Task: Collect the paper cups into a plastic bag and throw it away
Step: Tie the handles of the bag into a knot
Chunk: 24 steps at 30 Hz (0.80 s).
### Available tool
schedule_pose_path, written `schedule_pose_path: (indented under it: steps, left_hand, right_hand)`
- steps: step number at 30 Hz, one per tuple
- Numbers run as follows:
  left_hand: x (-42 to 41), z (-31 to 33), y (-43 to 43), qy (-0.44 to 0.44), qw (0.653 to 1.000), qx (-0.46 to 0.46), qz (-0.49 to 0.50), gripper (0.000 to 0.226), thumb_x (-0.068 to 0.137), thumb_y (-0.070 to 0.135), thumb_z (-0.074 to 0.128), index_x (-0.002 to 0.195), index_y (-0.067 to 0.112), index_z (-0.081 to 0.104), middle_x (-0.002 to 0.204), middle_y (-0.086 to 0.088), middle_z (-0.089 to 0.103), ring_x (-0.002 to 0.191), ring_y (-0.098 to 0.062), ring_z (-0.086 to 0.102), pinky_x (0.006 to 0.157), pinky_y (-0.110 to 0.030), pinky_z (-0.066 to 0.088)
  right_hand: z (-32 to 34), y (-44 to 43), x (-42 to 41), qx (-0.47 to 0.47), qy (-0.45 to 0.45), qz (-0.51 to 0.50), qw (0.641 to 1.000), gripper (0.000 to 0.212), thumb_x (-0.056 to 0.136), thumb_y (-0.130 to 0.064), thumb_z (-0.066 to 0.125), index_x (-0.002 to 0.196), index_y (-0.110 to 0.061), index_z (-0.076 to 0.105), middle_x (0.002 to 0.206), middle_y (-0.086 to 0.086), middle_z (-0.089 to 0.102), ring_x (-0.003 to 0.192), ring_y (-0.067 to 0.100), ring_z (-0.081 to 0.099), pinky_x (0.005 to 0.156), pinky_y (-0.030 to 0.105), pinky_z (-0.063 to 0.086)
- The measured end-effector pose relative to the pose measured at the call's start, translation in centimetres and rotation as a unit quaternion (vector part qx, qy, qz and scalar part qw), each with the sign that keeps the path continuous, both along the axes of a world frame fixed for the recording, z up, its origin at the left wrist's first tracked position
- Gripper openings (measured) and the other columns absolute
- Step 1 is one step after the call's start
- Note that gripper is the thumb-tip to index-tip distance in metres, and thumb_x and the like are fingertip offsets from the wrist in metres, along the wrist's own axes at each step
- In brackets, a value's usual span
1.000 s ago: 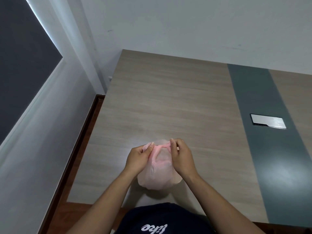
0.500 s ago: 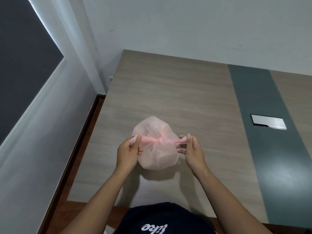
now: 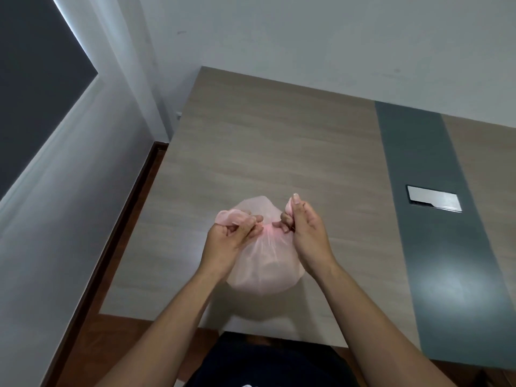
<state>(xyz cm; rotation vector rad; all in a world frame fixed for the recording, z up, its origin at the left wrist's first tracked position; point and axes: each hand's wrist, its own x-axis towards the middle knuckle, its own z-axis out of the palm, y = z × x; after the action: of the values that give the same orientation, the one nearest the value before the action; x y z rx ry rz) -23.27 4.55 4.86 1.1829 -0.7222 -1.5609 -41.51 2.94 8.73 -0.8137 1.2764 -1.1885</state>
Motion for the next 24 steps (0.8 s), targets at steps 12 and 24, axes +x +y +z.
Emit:
schedule_pose_path:
  steps: [12, 24]
  left_hand:
    - [-3.7, 2.9, 5.6, 0.141, 0.990, 0.006, 0.015, 0.033, 0.110, 0.003, 0.057, 0.138, -0.003, 0.073, 0.139, -0.024, 0.078, 0.134, -0.035, 0.075, 0.118, -0.043, 0.059]
    - [-7.8, 5.3, 8.1, -0.071, 0.997, -0.030, -0.025, 0.053, 0.094, 0.026, 0.084, 0.140, 0.015, 0.060, 0.098, -0.030, 0.083, 0.077, -0.021, 0.079, 0.080, -0.030, 0.067]
  right_hand:
    - [-0.9, 3.6, -5.1, 0.018, 0.027, 0.151, 0.988, 0.031, 0.112, -0.024, 0.066, 0.139, -0.032, 0.079, 0.102, 0.003, 0.080, 0.100, 0.022, 0.065, 0.107, 0.043, 0.052]
    - [2.1, 4.9, -10.2, 0.040, -0.005, 0.155, 0.987, 0.012, 0.096, -0.019, 0.088, 0.106, -0.014, 0.088, 0.095, 0.009, 0.086, 0.082, 0.018, 0.076, 0.081, 0.030, 0.066]
